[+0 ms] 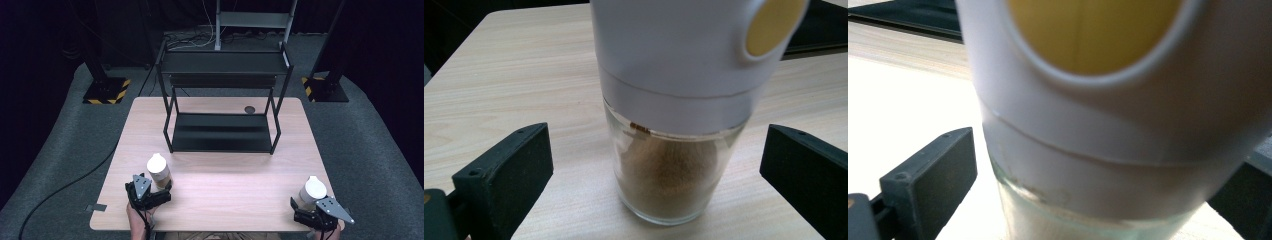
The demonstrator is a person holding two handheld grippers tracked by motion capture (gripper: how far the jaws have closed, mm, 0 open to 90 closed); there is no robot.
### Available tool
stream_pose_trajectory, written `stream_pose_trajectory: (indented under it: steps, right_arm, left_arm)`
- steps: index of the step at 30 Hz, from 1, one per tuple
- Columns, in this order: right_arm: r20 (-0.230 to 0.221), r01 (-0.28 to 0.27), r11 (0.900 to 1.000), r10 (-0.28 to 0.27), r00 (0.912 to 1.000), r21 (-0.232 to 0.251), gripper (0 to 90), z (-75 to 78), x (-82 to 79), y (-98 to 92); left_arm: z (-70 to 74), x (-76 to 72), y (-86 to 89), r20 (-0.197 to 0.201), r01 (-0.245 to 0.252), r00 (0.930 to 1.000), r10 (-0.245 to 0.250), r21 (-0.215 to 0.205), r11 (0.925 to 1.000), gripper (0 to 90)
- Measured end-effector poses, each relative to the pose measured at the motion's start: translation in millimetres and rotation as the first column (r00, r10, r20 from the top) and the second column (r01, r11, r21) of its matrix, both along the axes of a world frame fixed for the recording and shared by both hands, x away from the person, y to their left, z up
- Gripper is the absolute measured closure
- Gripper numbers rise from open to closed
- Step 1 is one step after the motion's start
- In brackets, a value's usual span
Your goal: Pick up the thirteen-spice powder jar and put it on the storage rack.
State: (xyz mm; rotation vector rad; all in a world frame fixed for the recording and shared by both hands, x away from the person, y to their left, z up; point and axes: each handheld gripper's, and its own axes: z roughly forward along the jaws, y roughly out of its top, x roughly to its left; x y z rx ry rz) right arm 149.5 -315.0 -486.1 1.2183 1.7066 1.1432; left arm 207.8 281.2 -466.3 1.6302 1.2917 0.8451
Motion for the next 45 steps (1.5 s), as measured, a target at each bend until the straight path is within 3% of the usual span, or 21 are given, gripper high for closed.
stream_pose_trajectory:
  steps: [22,23,25,29,37,45]
  right_arm:
    - [0.006,-0.002,1.000,0.002,1.0000,0.001,0.1,-0.9,-0.5,-0.2]
    - [0.005,-0.002,1.000,0.002,1.0000,0.002,0.1,-1.0,-0.5,-0.4]
    - [0.006,-0.003,1.000,0.003,1.0000,0.004,0.3,-1.2,-0.7,-0.6]
    - [0.007,-0.003,1.000,0.003,1.0000,0.006,0.4,-1.4,-0.8,-1.1]
    - [0.009,-0.002,1.000,0.002,1.0000,0.010,0.5,-1.8,-0.9,-1.8]
    - [0.012,-0.001,1.000,0.001,0.9999,0.007,0.5,-2.1,-1.4,-1.0]
  left_arm:
    - [-2.8,21.5,-3.6,-0.003,0.016,0.9999,-0.016,-0.032,0.9994,0.0]
    - [-2.7,20.7,-6.5,-0.003,-0.007,1.0000,0.007,-0.032,0.9995,2.2]
    - [-4.5,20.1,-1.7,0.007,0.006,1.0000,-0.006,-0.050,0.9987,15.6]
    - [-6.7,18.2,-1.6,0.025,0.021,0.9995,-0.020,-0.049,0.9986,29.1]
    - [-6.3,15.2,2.2,0.035,0.032,0.9989,-0.030,-0.064,0.9974,29.8]
    - [6.1,11.8,2.9,0.066,0.065,0.9959,-0.061,-0.053,0.9965,30.0]
